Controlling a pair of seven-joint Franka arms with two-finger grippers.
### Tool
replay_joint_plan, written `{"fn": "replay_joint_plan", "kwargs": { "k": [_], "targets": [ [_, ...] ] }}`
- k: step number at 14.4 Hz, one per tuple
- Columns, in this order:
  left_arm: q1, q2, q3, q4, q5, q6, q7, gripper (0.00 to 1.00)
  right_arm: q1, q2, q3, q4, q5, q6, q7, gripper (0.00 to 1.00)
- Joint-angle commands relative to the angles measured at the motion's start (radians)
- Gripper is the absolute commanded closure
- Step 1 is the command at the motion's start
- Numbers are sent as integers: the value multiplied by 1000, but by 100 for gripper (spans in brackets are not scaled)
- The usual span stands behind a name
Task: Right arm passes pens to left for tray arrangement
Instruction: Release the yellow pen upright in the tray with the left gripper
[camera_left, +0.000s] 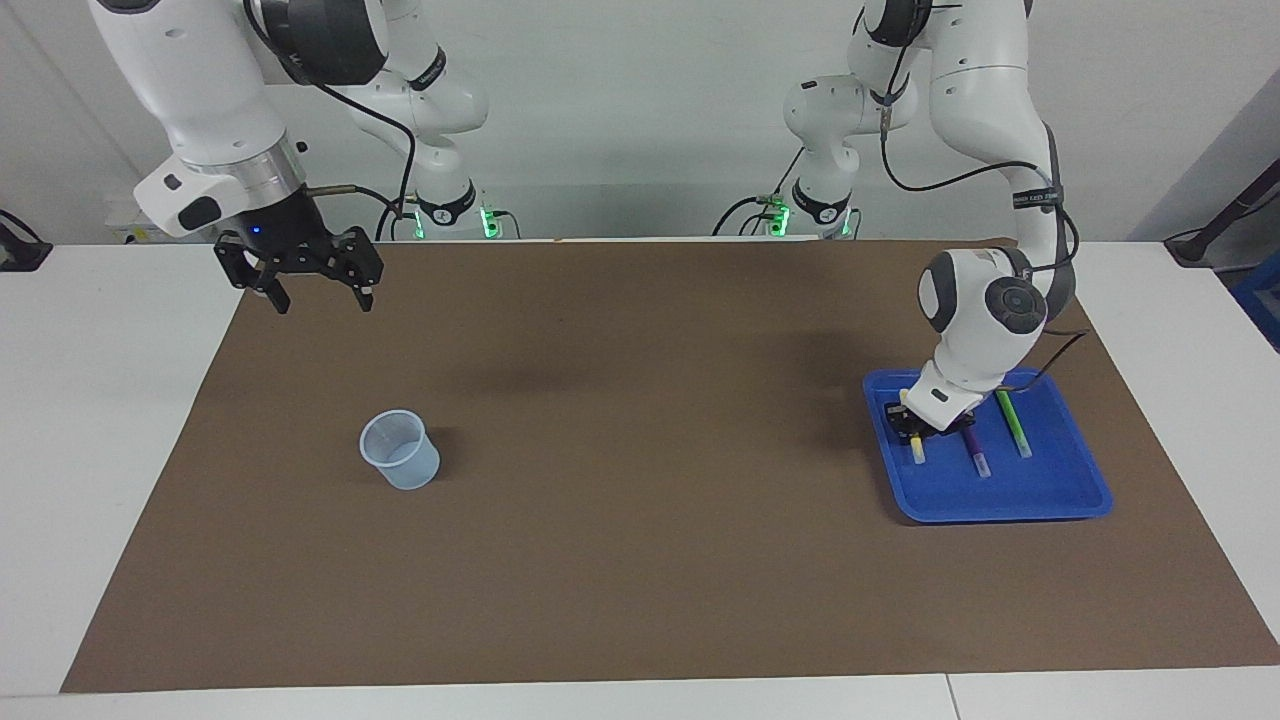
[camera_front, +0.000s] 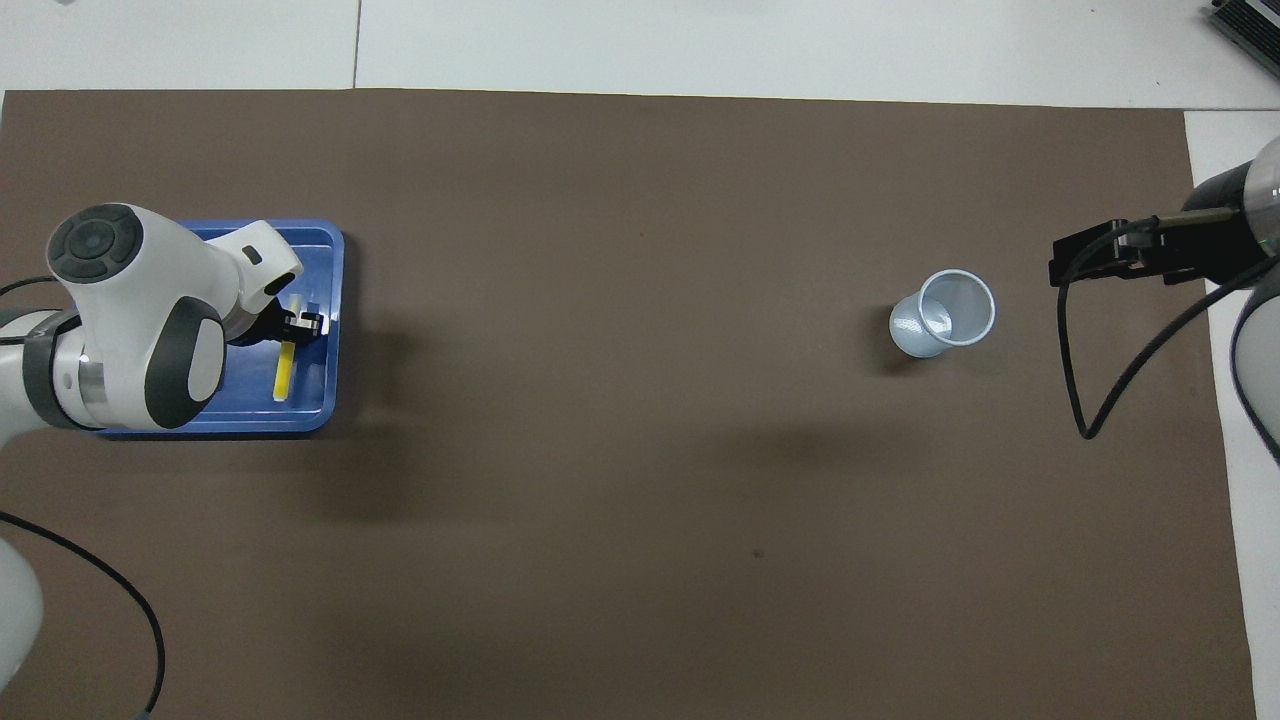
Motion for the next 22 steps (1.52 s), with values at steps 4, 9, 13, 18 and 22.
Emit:
{"fn": "replay_joint_plan", "kwargs": {
  "k": [4,9,13,18,22],
  "targets": [
    [9,21,-2,20,-11,13,-9,56,1,-20,-4,-22,26,5,-12,0],
    [10,21,-2,21,-11,12,-9,53,-8,-20,-4,-22,26,-2,-12,0],
    [10,21,-2,26,-11,12,-9,48,-8,-20,-4,-22,26,-4,-12,0],
    [29,21,-3,58,-11,10,-12,0,-8,-20,-4,-22,26,-2,-12,0],
    [29,7,-2,83,-11,9,-12,0,-8,-20,-4,-22,26,-2,-12,0]
  ]
}}
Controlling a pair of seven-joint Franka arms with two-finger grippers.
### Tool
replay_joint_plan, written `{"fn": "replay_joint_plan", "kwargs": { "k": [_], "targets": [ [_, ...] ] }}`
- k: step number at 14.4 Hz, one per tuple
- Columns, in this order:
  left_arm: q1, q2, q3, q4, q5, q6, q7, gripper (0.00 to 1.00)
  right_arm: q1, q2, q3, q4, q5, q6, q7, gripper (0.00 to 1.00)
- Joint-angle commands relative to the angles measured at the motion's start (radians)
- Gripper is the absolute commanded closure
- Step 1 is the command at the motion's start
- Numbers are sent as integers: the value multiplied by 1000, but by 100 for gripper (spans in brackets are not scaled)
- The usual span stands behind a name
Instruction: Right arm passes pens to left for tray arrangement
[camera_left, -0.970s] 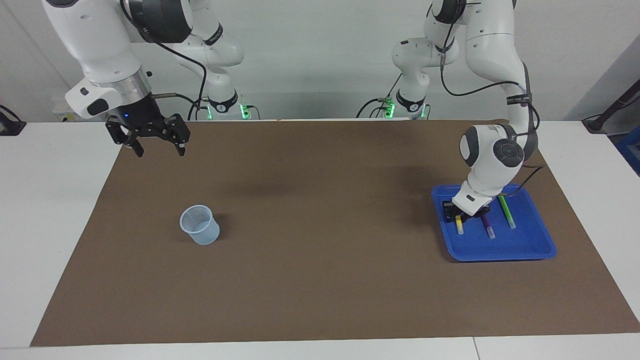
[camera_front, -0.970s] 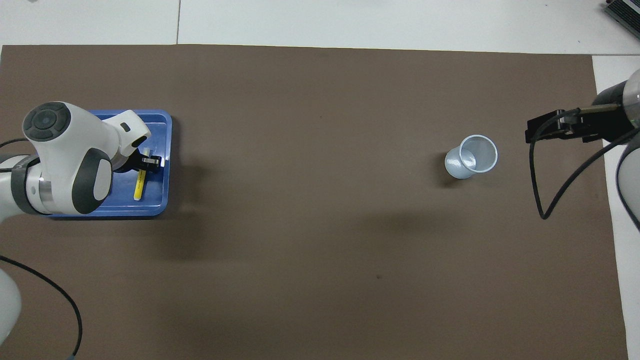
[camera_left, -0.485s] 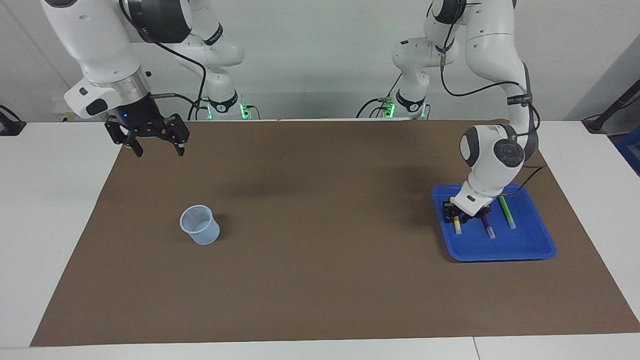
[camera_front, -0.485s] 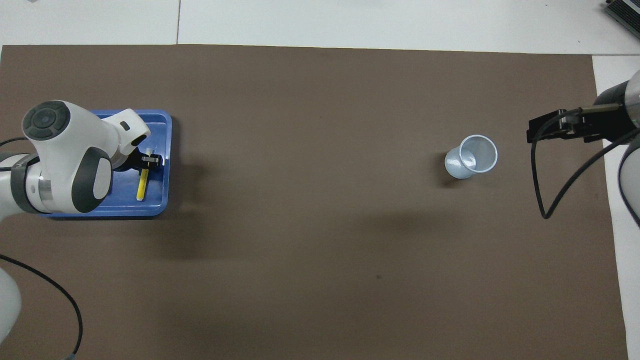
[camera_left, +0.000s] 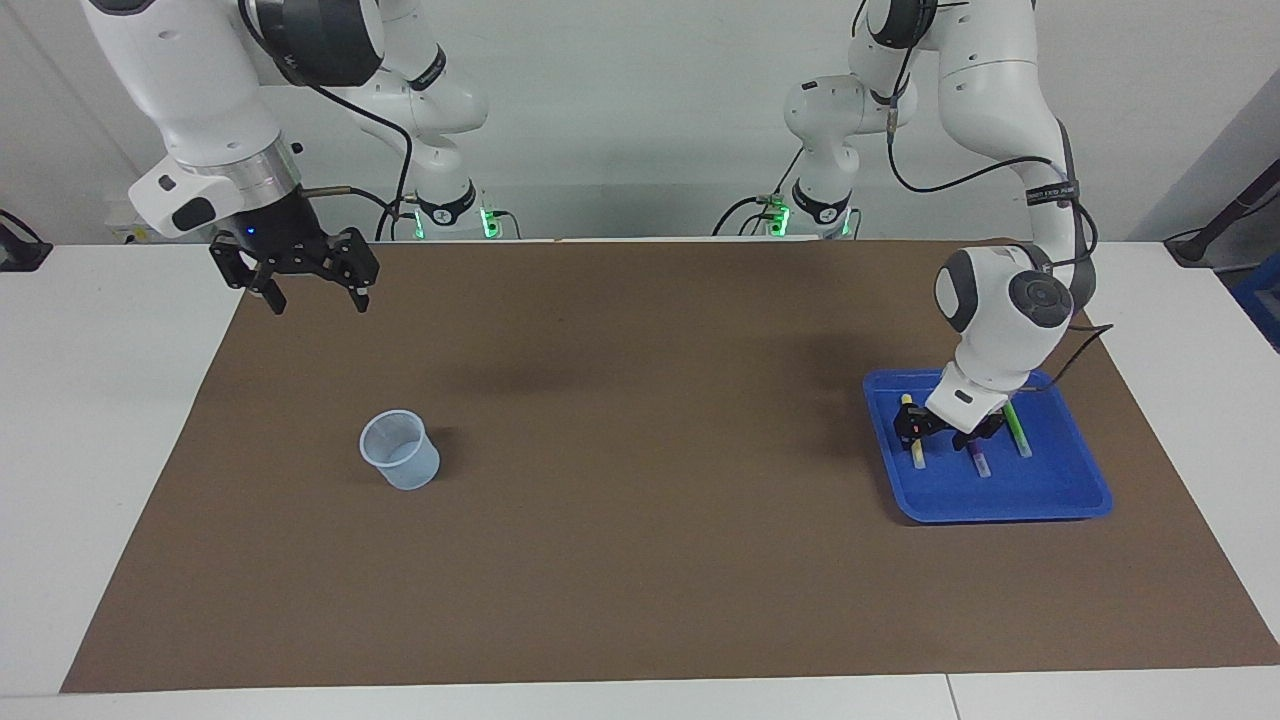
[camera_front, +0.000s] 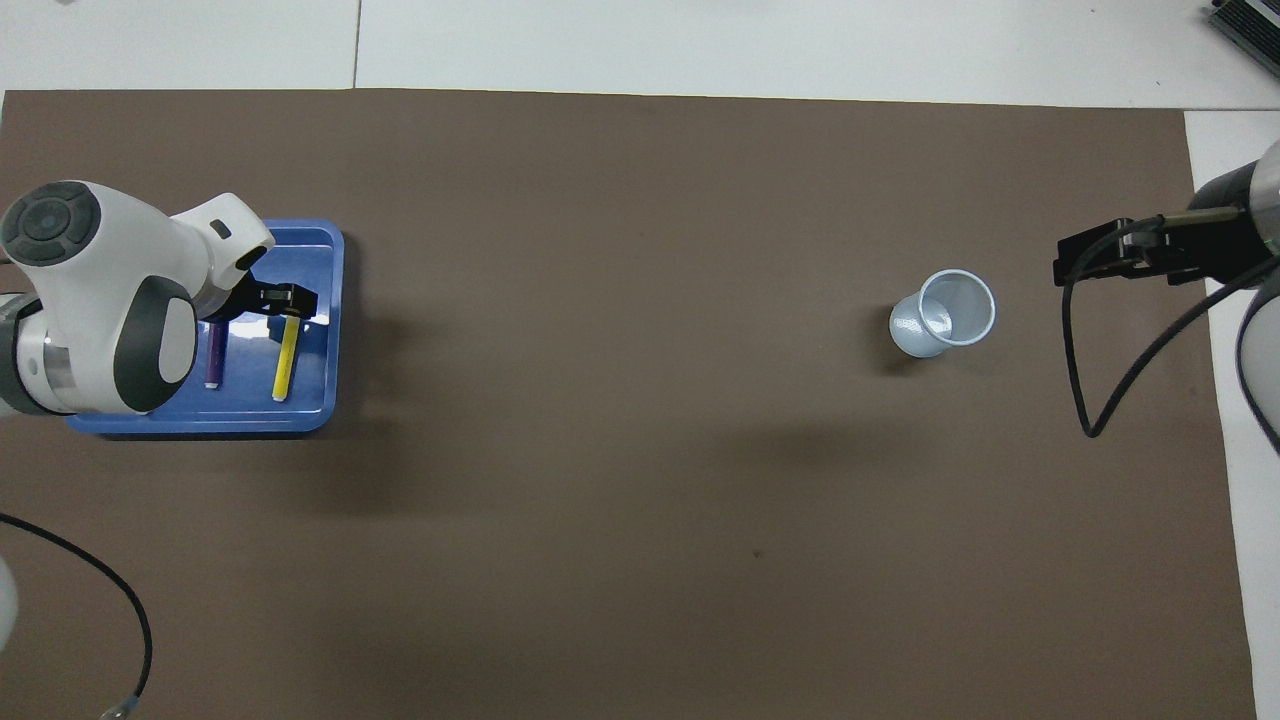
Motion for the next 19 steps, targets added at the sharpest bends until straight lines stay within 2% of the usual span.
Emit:
{"fn": "replay_joint_plan", "kwargs": {
  "k": [1,6,10,13,16,19],
  "targets": [
    [5,-6,-4,17,-10,1,-5,0,-7,-20,-1,-22,26,-2,-14,0],
    [-4,-82,-4,34,-10,-34,-7,0,-7,-20,-1,-22,26,-2,-12,0],
    [-13,-107,-7,153,-8,-219,-7,0,-7,-20,-1,-22,26,-2,-12,0],
    [-15,-148,-15,193,-8,-321,-10,0,-7,-20,-1,-22,26,-4,-12,0],
    [-38,-161,-19,320,-8,-505,-10,0,-7,-20,-1,-22,26,-2,-12,0],
    [-44,-237,-25,345,-69,-576,-60,0,-7,-20,-1,-22,26,-2,-12,0]
  ]
}}
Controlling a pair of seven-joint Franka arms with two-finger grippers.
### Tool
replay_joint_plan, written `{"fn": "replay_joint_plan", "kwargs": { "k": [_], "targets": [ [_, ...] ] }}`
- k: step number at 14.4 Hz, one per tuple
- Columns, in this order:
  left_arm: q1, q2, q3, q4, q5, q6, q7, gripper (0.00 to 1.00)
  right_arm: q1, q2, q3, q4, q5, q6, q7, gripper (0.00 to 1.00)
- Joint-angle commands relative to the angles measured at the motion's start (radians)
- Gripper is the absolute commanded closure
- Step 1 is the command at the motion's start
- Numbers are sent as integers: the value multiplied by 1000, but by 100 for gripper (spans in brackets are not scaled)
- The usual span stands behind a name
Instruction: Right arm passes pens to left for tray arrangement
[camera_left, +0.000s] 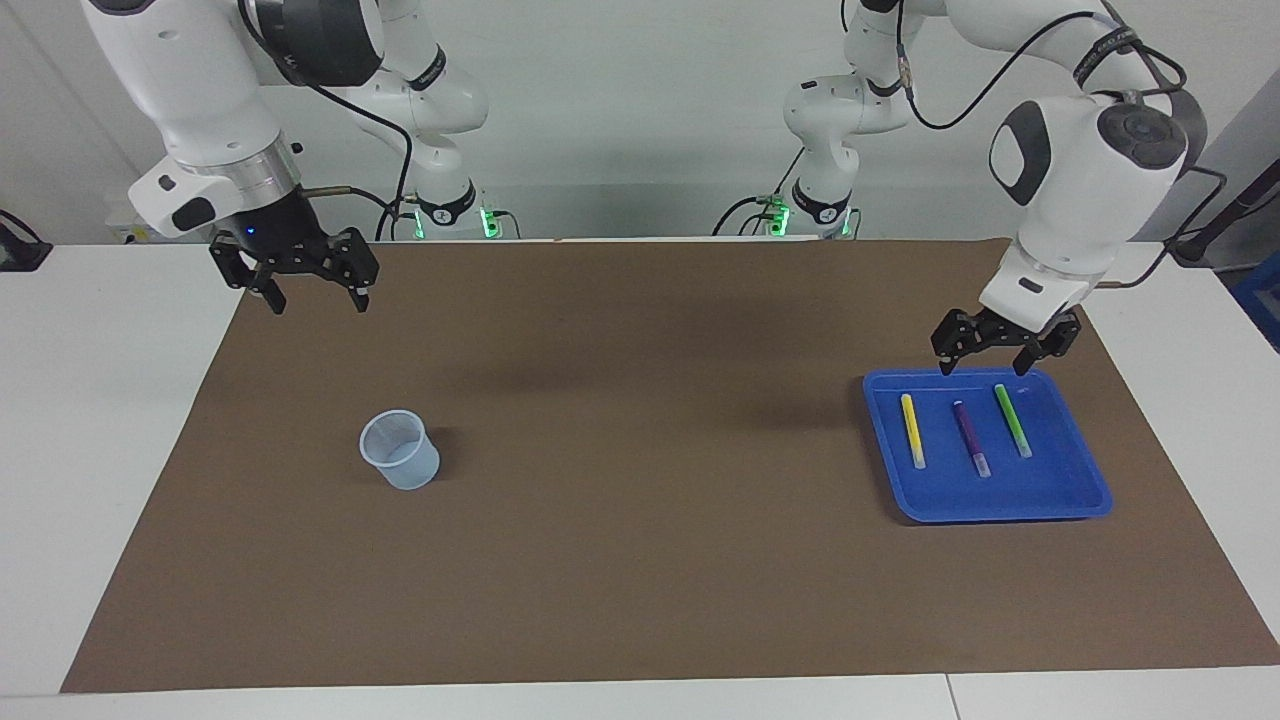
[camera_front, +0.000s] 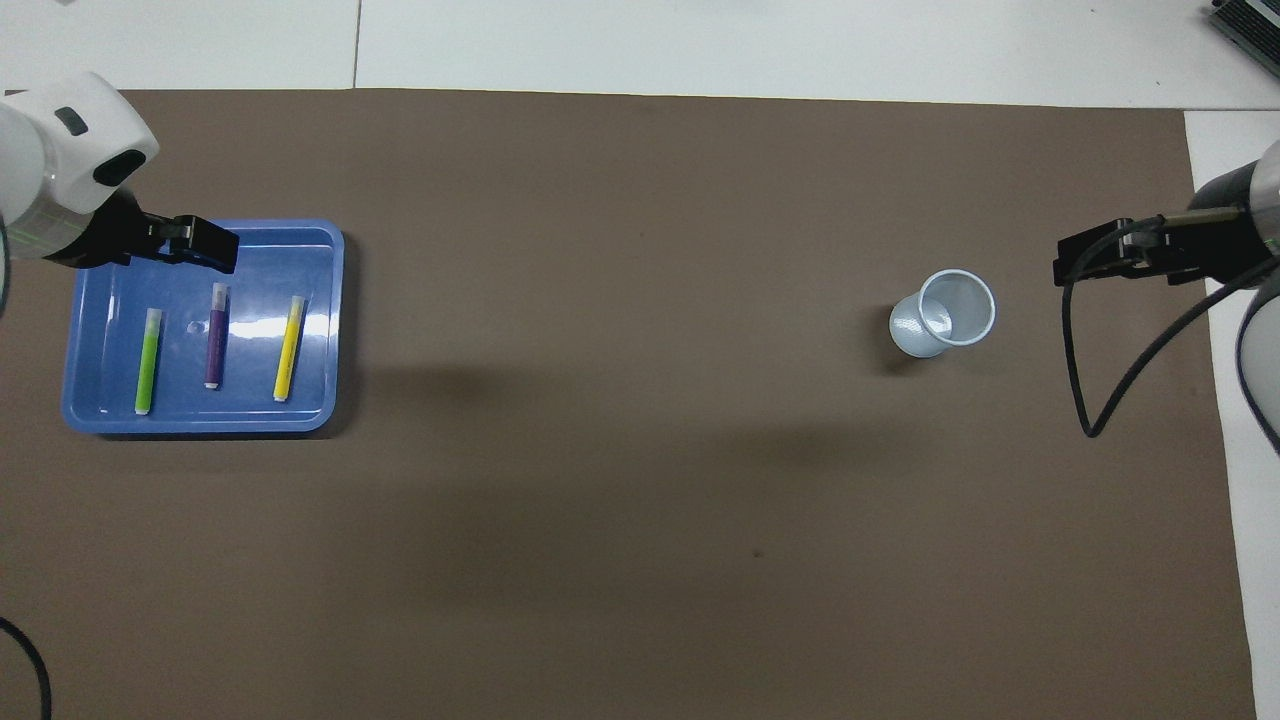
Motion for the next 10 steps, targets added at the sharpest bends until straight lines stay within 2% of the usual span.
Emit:
{"fn": "replay_joint_plan", "kwargs": {
  "k": [1,3,6,10],
  "targets": [
    [-8,-65,6,9,-83,-107,-60,0,-7,-20,-1,-22,26,-2,-12,0],
    [-20,-112,3,-1,-85,-142,-54,0,-7,-20,-1,-22,26,-2,-12,0],
    [-37,-141,3,2,-20,-149,24,0,-7,-20,-1,-22,26,-2,-12,0],
    [-40,-168,0,-10,-32,-188,-26,0,-7,-20,-1,-22,26,-2,-12,0]
  ]
}}
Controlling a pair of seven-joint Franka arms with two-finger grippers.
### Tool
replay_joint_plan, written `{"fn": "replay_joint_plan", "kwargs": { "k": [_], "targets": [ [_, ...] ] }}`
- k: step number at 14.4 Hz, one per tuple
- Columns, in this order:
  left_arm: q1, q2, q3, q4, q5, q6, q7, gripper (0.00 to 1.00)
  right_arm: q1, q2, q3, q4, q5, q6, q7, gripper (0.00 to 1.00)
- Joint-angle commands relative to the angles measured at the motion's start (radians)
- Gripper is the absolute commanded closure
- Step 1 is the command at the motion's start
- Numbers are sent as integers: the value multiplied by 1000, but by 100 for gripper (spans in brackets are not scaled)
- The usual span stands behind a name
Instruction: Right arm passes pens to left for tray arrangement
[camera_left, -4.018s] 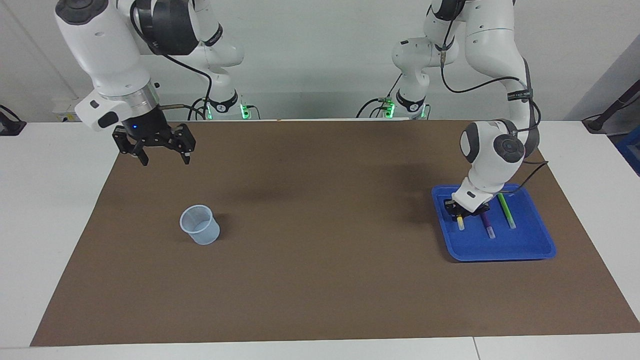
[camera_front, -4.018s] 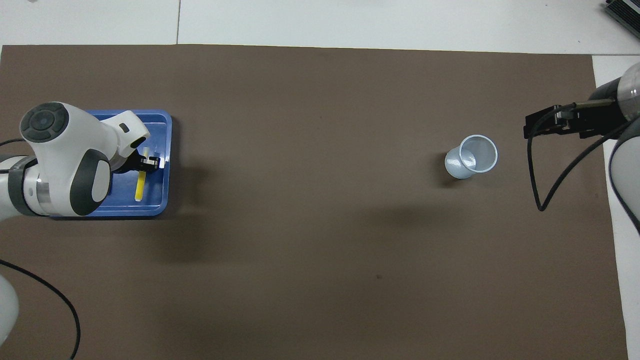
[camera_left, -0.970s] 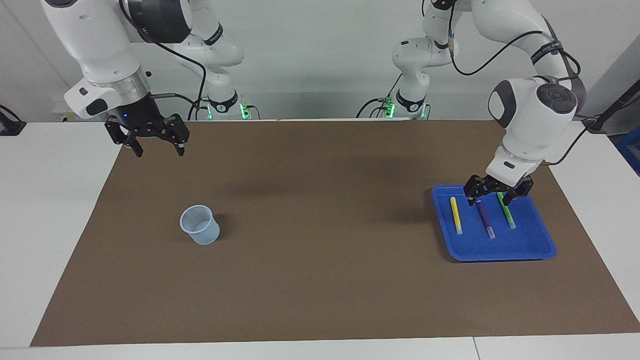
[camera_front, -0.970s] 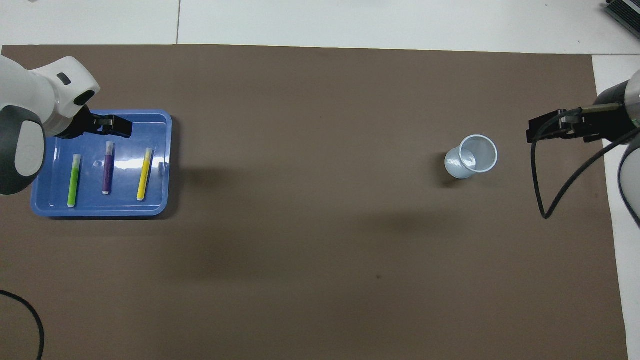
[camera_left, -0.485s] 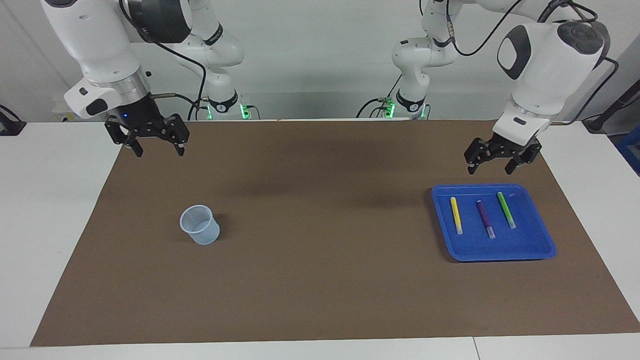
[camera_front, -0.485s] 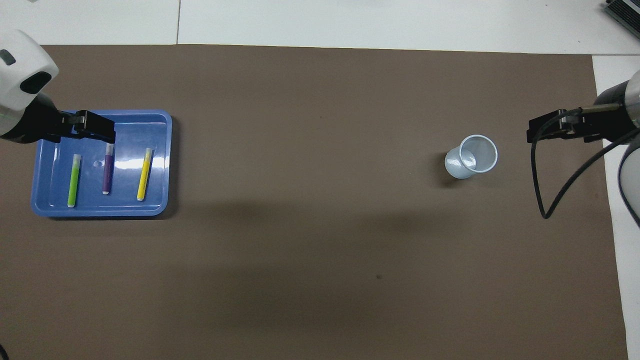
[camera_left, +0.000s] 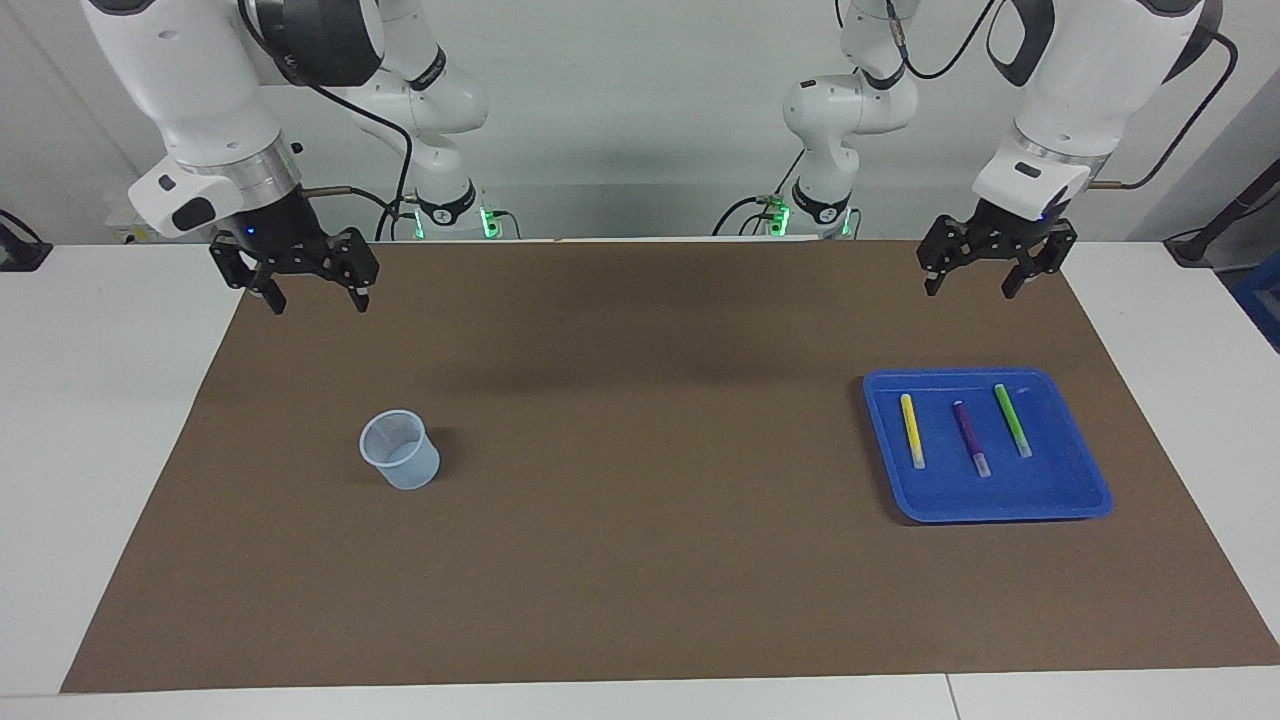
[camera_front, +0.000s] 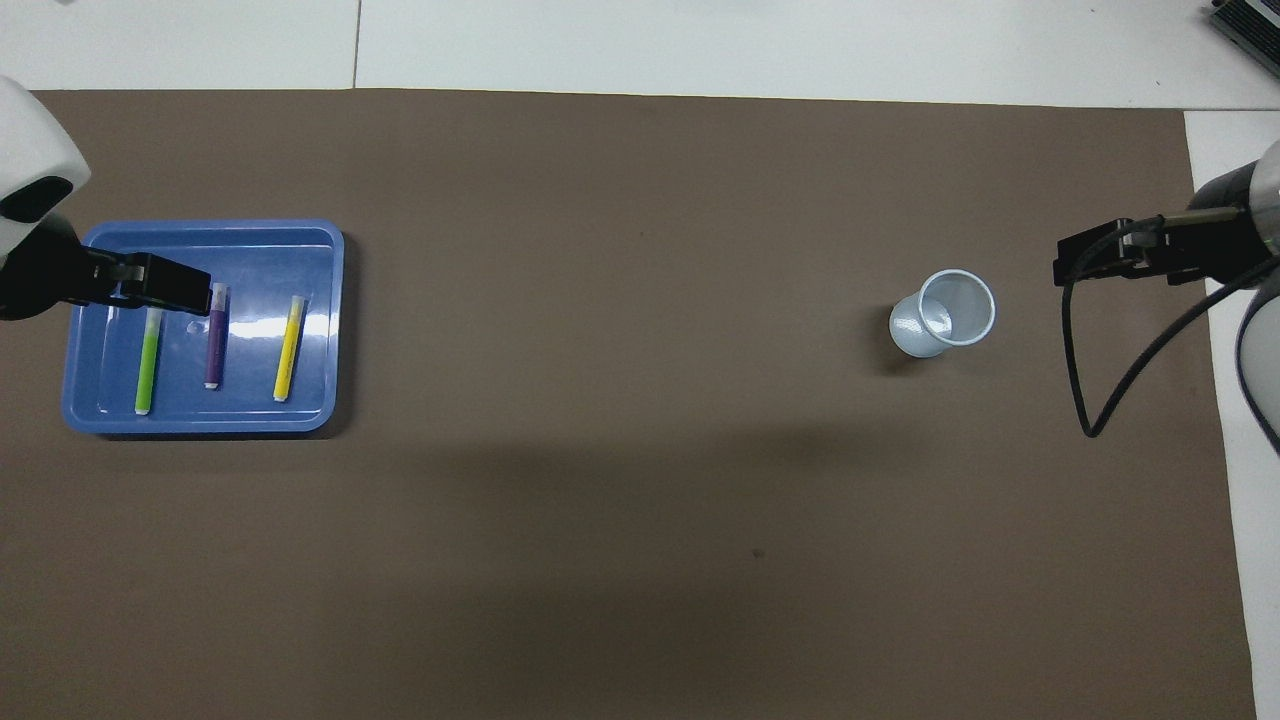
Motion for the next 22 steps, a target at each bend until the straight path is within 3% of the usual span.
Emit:
{"fn": "replay_joint_plan", "kwargs": {
  "k": [1,22],
  "targets": [
    [-20,-27,5,-27,1,-17,-52,0,-7,-20,-1,-22,26,-2,-12,0],
    [-8,-28,11,-30,3,-15,-57,0,-7,-20,-1,-22,26,-2,-12,0]
  ]
}}
